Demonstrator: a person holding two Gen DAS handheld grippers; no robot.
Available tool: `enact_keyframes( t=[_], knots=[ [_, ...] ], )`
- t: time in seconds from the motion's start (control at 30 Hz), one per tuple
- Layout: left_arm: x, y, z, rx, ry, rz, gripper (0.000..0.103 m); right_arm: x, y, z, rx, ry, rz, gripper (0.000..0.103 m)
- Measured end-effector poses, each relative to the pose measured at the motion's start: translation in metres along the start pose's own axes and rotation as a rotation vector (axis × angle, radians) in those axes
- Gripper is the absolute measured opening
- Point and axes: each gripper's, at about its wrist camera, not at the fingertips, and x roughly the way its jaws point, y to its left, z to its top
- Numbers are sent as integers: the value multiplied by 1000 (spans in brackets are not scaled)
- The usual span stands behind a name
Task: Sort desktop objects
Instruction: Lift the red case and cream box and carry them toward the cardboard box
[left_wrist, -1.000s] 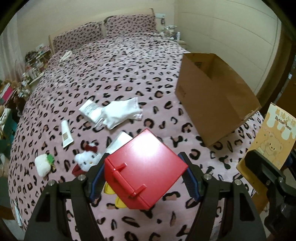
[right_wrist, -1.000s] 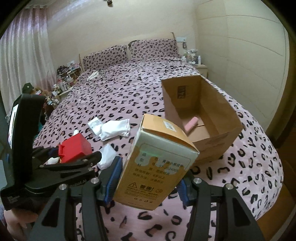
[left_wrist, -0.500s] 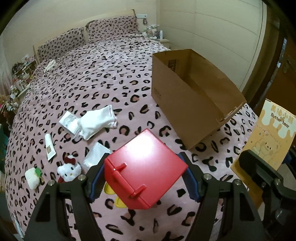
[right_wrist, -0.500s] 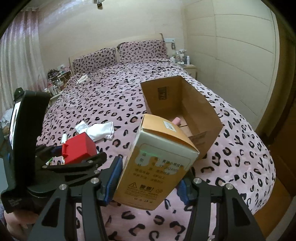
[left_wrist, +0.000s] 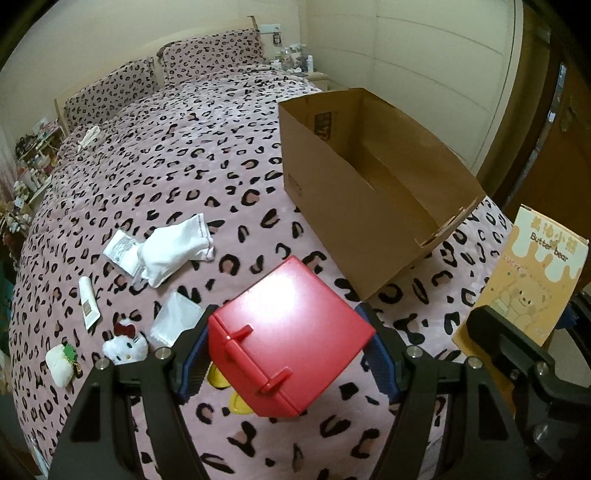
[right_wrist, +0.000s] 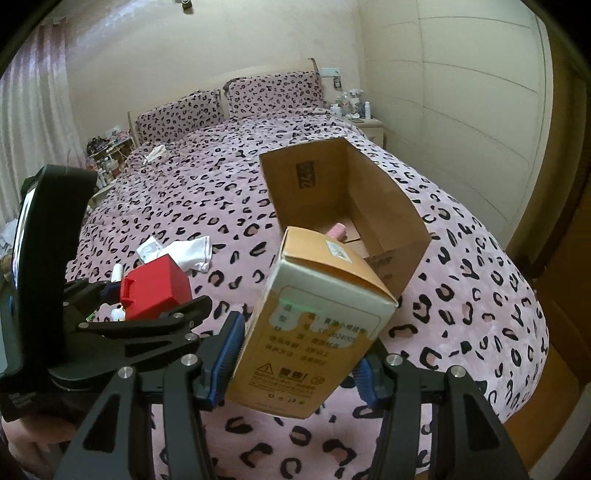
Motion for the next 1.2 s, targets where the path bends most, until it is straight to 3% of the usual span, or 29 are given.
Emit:
enact_keyframes(
  t=[1.2],
  knots=[
    [16,-49,43,86,4,-49,73,3,-60,17,68,-15,-86,55]
  ],
)
